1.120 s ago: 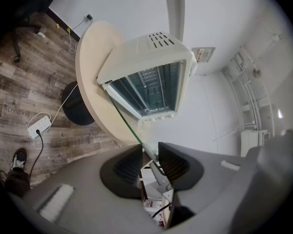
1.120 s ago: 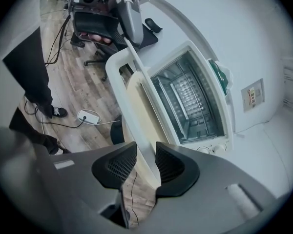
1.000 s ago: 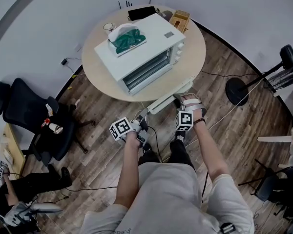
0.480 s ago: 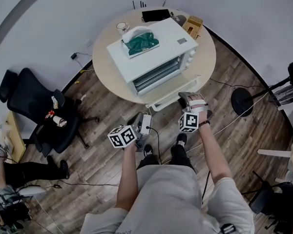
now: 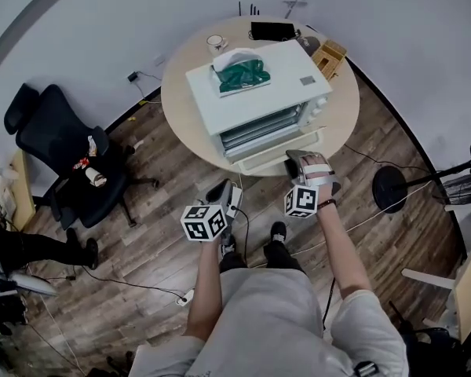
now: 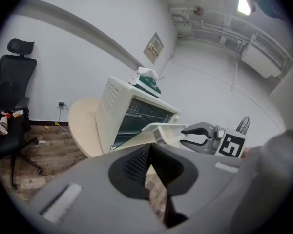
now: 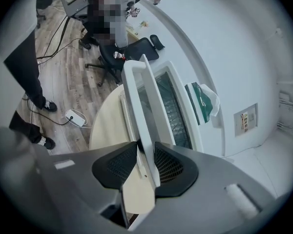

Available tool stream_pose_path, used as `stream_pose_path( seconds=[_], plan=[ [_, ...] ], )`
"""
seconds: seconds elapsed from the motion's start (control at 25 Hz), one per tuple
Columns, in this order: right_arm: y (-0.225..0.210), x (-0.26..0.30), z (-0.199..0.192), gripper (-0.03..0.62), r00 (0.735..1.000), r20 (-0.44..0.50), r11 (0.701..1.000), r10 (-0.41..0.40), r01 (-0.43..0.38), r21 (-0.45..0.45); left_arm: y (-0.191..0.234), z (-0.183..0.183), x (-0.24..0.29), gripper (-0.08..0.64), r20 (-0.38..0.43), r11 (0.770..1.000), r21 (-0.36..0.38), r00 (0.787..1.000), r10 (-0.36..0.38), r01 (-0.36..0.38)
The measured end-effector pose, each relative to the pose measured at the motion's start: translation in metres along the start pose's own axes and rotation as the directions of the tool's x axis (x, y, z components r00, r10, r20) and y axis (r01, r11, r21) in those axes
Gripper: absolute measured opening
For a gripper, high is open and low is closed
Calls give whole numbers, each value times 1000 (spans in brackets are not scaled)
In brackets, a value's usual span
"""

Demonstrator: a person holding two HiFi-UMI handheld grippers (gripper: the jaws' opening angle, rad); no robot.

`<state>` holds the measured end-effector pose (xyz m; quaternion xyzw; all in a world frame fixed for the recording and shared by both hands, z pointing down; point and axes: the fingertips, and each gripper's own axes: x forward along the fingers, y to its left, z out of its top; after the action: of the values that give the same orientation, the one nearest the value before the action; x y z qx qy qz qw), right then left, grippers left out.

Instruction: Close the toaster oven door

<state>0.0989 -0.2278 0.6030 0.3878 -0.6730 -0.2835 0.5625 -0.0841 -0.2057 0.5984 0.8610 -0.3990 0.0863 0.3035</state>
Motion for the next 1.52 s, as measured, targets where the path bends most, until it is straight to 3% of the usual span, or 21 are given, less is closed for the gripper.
stream_pose_path(
  seconds=[0.2,0.8,1.52],
  plan=[
    [-17,8,6,109,999,30,999,15,-14,-33,-7,5,4,58,51,998,-60,999,17,-14],
    [-48,29,18,107,993,119,994,16,-4,-107,-23,22,11,57,120,987,29,981,154,-159],
    [-69,47,28,104,984,177,989,22,5,-148,-22,27,11,57,186,970,-18,953,241,-241]
  ],
)
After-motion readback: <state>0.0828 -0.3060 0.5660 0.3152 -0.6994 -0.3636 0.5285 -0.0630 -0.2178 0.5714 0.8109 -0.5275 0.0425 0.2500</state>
